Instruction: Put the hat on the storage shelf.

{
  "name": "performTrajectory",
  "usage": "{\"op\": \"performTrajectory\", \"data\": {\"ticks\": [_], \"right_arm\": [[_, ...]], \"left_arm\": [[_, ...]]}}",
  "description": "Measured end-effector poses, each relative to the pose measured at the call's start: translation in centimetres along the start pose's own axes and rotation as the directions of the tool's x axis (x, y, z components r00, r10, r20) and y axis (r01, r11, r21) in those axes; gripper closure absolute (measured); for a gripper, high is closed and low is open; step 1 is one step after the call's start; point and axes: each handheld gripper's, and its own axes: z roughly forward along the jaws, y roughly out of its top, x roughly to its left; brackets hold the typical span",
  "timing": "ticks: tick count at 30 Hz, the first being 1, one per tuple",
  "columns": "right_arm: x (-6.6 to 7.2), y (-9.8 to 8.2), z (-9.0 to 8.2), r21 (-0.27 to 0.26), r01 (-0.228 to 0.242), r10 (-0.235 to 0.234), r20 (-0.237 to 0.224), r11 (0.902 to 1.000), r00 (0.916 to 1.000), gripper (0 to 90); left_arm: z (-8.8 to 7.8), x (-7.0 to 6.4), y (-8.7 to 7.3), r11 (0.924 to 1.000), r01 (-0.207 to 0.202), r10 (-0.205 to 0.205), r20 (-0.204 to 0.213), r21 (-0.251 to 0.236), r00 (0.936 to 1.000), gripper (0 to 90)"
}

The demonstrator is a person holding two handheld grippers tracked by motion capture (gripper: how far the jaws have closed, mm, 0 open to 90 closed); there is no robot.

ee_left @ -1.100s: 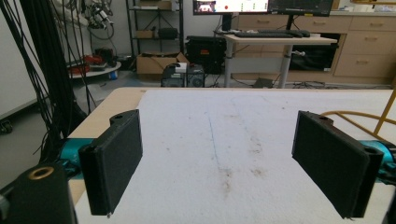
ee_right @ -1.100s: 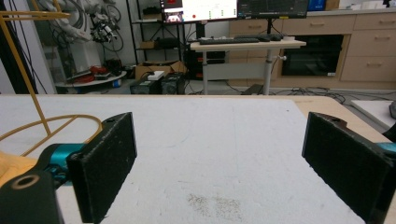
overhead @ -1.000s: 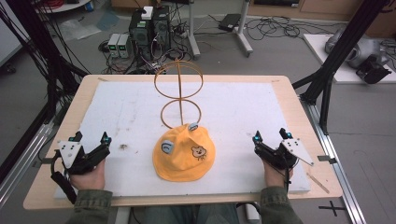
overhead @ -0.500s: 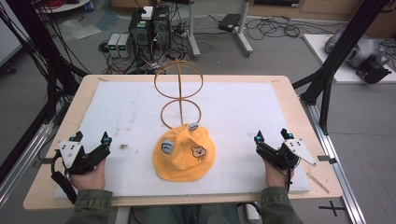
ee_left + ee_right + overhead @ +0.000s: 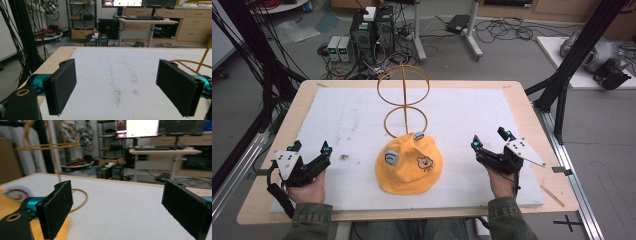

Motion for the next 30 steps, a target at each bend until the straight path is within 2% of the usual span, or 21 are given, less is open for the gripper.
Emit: {"op": "performTrajectory", "data": {"ticks": [2,5,7,10,12,17,20,23,26,29,30], "right_arm": [[0.5,0.5,0.2,-0.002,-0.002,0.002,-0.044,1.0000,0.9990,9.8],[1.4,1.2,0.7,0.006,-0.005,0.006,-0.116,1.0000,0.9933,9.8],[2.0,1.5,1.2,0.013,0.007,-0.005,-0.165,0.9999,0.9863,9.8],[3.1,1.7,1.8,0.029,0.007,0.000,-0.244,0.9995,0.9699,9.8],[3.9,1.8,2.1,0.040,0.024,-0.011,-0.299,0.9989,0.9541,9.8],[5.7,1.6,3.0,0.088,0.060,-0.016,-0.436,0.9943,0.8997,9.8],[6.8,0.6,3.9,0.152,0.110,-0.023,-0.484,0.9822,0.8747,9.8],[8.1,-0.8,4.8,0.194,0.180,-0.059,-0.506,0.9644,0.8604,9.9],[9.2,-1.9,5.6,0.224,0.217,-0.071,-0.521,0.9501,0.8504,10.9],[10.0,-2.7,6.1,0.228,0.251,-0.095,-0.534,0.9408,0.8404,19.9],[10.2,-3.0,6.3,0.238,0.268,-0.105,-0.534,0.9335,0.8391,23.2]], "left_arm": [[0.0,0.1,0.0,1.0000,0.000,0.000,-0.003,0.001,1.0000,17.0],[-0.1,0.3,0.0,1.0000,0.001,0.000,-0.009,0.009,1.0000,17.0],[-0.1,0.4,0.1,1.0000,0.006,-0.006,-0.013,0.007,0.9999,17.0],[-0.2,0.6,0.1,1.0000,0.007,-0.007,-0.015,0.004,0.9999,17.0],[-0.3,0.7,0.1,0.9999,0.006,-0.005,-0.017,0.008,0.9998,17.0],[-0.2,0.7,0.1,0.9999,0.008,-0.008,-0.014,0.009,0.9999,17.0],[-0.2,0.6,0.1,1.0000,0.006,-0.006,-0.010,0.007,0.9999,17.0],[-0.2,0.5,0.2,1.0000,0.006,-0.006,-0.005,0.007,1.0000,17.6],[-0.2,0.5,0.2,0.9999,0.006,-0.006,-0.002,0.008,1.0000,17.6],[-0.2,0.6,0.1,0.9998,0.010,-0.010,0.003,0.017,0.9999,17.9],[-0.2,0.6,0.1,0.9998,0.010,-0.010,0.003,0.017,0.9999,17.9]]}}
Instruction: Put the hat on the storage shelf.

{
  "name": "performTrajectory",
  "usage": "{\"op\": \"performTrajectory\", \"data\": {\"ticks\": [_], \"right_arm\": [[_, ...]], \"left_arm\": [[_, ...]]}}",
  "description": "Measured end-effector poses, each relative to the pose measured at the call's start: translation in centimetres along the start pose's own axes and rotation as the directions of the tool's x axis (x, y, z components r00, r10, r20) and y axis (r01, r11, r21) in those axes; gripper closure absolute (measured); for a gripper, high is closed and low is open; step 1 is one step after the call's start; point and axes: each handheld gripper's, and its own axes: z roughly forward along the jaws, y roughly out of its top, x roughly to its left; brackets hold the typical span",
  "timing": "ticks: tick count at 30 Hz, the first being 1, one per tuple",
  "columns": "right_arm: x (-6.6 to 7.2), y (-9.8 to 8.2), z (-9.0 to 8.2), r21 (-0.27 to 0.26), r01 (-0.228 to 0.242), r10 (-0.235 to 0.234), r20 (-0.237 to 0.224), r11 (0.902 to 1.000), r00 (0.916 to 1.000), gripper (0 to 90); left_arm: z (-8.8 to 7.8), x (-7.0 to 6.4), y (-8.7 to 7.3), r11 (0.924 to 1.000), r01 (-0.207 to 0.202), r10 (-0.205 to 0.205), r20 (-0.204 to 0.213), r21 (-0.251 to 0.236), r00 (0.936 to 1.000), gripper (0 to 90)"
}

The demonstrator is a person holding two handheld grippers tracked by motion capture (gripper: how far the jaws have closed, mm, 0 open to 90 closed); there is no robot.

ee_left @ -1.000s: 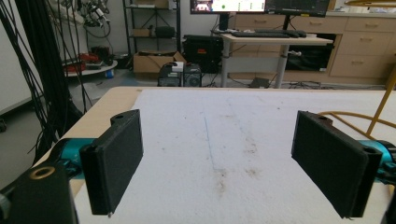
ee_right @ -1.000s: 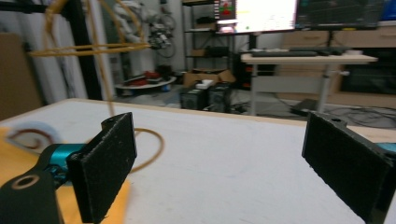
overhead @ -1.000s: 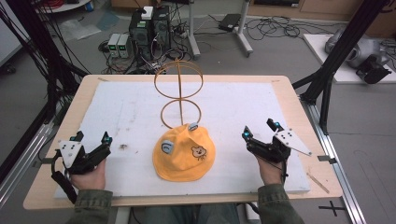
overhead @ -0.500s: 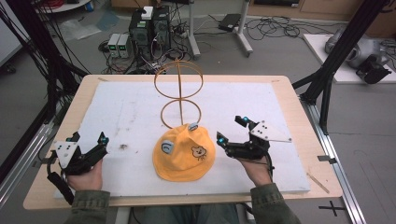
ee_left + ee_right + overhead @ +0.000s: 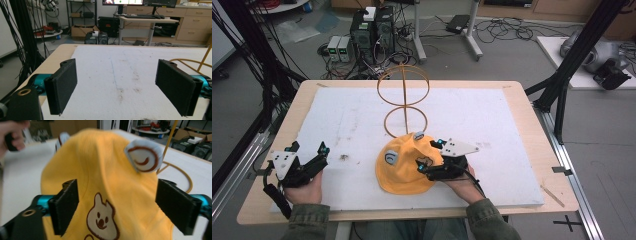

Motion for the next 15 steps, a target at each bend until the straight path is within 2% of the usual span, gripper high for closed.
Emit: {"op": "performTrajectory", "data": {"ticks": [3,6,8,10,12,15], "right_arm": [[0.22,-0.20,0.34,0.015,0.024,-0.024,0.008,0.9996,0.9997,39.7],[0.05,-0.36,0.40,0.027,0.020,-0.019,-0.048,0.9994,0.9987,67.1],[0.20,-0.36,0.34,0.032,0.039,-0.037,-0.061,0.9987,0.9975,80.1],[0.25,-0.31,0.20,0.033,0.041,-0.039,-0.065,0.9986,0.9971,86.8],[0.26,-0.29,0.03,0.033,0.036,-0.034,-0.073,0.9988,0.9968,87.6],[0.03,-0.20,-0.27,0.014,0.001,0.000,-0.089,0.9999,0.9961,88.0]], "left_arm": [[-0.09,0.00,0.04,1.0000,-0.002,0.002,0.001,-0.005,1.0000,18.0],[-0.05,-0.12,0.02,1.0000,-0.005,0.005,0.004,-0.007,1.0000,18.0],[-0.05,-0.13,0.00,1.0000,-0.007,0.007,0.004,-0.003,1.0000,18.0],[-0.05,-0.11,0.00,1.0000,-0.008,0.008,0.004,-0.004,1.0000,17.9],[-0.04,-0.09,-0.01,1.0000,-0.007,0.007,0.005,-0.005,1.0000,18.0],[-0.03,-0.09,-0.01,1.0000,-0.007,0.007,0.005,-0.005,1.0000,18.0]]}}
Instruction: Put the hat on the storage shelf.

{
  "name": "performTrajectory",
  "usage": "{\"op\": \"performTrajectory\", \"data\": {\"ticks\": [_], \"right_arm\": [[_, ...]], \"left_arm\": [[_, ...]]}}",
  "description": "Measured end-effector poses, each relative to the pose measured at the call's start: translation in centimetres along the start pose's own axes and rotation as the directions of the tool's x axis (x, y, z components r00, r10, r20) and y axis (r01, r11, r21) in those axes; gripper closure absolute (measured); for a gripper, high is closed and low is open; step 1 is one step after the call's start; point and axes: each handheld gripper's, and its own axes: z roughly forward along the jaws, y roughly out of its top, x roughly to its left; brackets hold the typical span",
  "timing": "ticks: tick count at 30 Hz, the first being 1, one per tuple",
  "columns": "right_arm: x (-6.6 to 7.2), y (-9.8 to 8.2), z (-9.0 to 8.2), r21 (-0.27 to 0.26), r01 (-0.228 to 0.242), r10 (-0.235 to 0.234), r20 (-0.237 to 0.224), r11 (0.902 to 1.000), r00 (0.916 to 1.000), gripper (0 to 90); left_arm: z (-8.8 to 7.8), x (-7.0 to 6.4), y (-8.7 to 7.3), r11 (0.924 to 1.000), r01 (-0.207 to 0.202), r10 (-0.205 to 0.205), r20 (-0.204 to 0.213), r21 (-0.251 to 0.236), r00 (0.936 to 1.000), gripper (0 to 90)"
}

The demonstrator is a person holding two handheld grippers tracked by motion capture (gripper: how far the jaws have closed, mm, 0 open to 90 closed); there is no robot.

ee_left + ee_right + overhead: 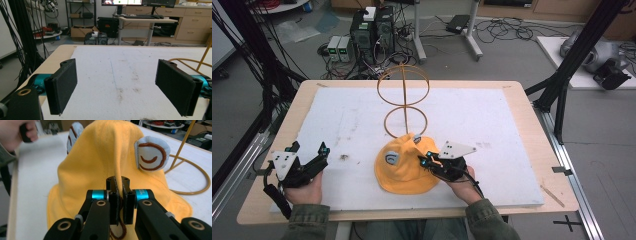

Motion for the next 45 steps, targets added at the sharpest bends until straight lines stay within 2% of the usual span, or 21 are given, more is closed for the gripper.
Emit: {"op": "performTrajectory", "data": {"ticks": [6,7,13,17,19,20,25,33,36,39,44,45], "right_arm": [[-0.1,0.4,-0.7,-0.041,-0.008,0.008,-0.009,0.9991,0.9999,88.1],[0.0,0.7,-1.2,-0.073,-0.003,0.002,-0.020,0.9973,0.9998,88.1],[0.8,2.5,-3.2,-0.138,0.037,-0.045,-0.054,0.9897,0.9975,88.0],[1.0,4.5,-5.0,-0.194,0.047,-0.065,-0.086,0.9799,0.9942,88.0],[1.0,4.9,-5.4,-0.199,0.055,-0.074,-0.092,0.9785,0.9930,88.0],[1.0,6.5,-6.5,-0.213,0.086,-0.108,-0.096,0.9733,0.9895,88.0],[0.4,9.8,-8.6,-0.258,0.098,-0.131,-0.114,0.9611,0.9849,88.0],[-1.9,13.8,-10.2,-0.312,0.070,-0.102,-0.087,0.9475,0.9910,87.9],[-2.5,14.9,-10.4,-0.347,0.055,-0.086,-0.076,0.9364,0.9934,87.9],[-3.0,16.3,-10.7,-0.361,0.061,-0.087,-0.056,0.9306,0.9946,87.9],[-4.3,19.2,-10.5,-0.362,0.077,-0.085,-0.006,0.9291,0.9964,87.8],[-4.3,19.2,-10.5,-0.362,0.077,-0.085,-0.006,0.9291,0.9964,87.8]], "left_arm": [[0.0,0.1,0.0,1.0000,0.002,-0.002,-0.002,0.000,1.0000,18.0],[0.0,0.1,0.0,1.0000,0.003,-0.003,-0.002,-0.001,1.0000,18.0],[-0.1,0.4,0.0,0.9998,0.020,-0.020,-0.007,-0.002,0.9998,18.0],[0.0,0.4,0.0,0.9998,0.021,-0.021,-0.010,0.000,0.9997,18.0],[0.1,0.5,0.0,0.9998,0.018,-0.018,-0.010,0.000,0.9998,18.0],[0.1,0.6,0.0,0.9999,0.016,-0.015,-0.016,0.001,0.9998,18.0],[0.0,1.0,0.1,0.9997,0.025,-0.025,-0.028,-0.002,0.9993,18.0],[0.0,1.2,0.2,0.9995,0.030,-0.030,-0.033,-0.011,0.9990,18.1],[0.1,1.4,0.0,0.9994,0.034,-0.034,-0.038,-0.003,0.9987,18.1],[0.3,1.5,-0.2,0.9994,0.033,-0.033,-0.039,0.007,0.9987,18.1],[0.3,1.3,-0.1,0.9997,0.025,-0.025,-0.040,0.003,0.9989,18.1],[0.3,1.3,-0.1,0.9997,0.025,-0.025,-0.040,0.003,0.9989,18.1]]}}
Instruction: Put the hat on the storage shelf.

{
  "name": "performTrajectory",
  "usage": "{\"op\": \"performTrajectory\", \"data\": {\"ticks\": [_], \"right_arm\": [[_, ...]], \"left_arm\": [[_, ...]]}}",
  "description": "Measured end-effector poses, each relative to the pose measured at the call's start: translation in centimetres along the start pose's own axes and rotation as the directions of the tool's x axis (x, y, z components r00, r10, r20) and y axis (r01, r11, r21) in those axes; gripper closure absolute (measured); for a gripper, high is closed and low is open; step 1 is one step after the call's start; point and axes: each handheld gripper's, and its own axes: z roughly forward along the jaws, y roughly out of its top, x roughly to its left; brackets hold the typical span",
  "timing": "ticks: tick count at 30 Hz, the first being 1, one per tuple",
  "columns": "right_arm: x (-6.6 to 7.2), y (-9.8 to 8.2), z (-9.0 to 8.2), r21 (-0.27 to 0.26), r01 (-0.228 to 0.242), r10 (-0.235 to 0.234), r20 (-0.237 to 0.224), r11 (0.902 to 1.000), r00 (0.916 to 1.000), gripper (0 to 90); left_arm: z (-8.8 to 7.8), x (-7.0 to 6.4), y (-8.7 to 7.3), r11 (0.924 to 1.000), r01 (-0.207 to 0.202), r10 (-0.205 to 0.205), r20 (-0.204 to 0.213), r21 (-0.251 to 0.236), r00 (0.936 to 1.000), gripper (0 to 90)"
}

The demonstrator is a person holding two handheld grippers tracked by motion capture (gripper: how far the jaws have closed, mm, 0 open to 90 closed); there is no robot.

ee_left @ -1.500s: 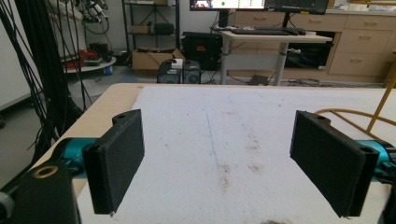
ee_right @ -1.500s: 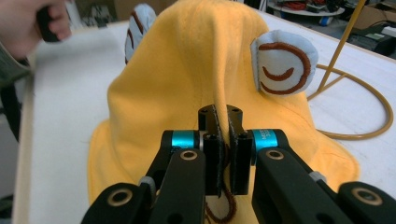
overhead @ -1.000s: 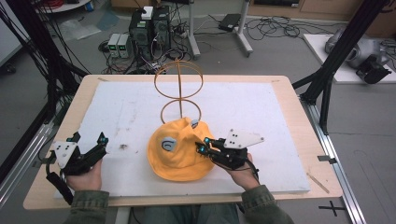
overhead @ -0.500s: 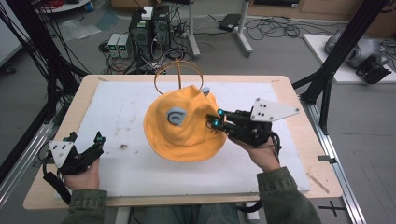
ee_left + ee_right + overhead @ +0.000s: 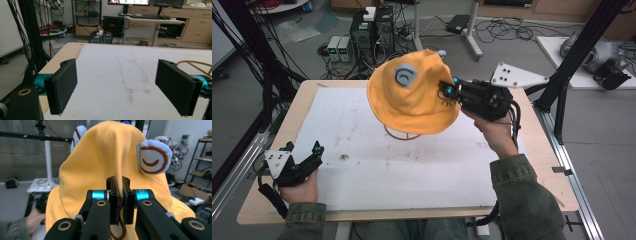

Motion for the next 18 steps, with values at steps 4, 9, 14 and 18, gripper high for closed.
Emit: {"op": "performTrajectory", "data": {"ticks": [4,9,14,18], "right_arm": [[-2.2,1.6,3.1,0.049,0.007,-0.008,0.019,0.9988,0.9998,87.7],[-4.0,1.1,6.6,0.093,-0.012,0.007,0.060,0.9956,0.9982,87.7],[-5.1,-2.0,8.7,0.101,-0.050,0.038,0.113,0.9937,0.9928,87.7],[-5.5,-4.4,9.3,0.074,-0.075,0.063,0.153,0.9944,0.9863,87.7]], "left_arm": [[0.0,-0.2,0.1,1.0000,-0.005,0.005,0.009,-0.002,0.9999,18.1],[0.1,-0.3,0.1,1.0000,0.000,0.000,0.016,-0.007,0.9999,18.1],[0.1,-0.3,0.2,1.0000,0.004,-0.004,0.022,-0.006,0.9997,18.1],[0.0,-0.4,0.3,0.9999,0.005,-0.005,0.023,-0.010,0.9997,18.1]]}}
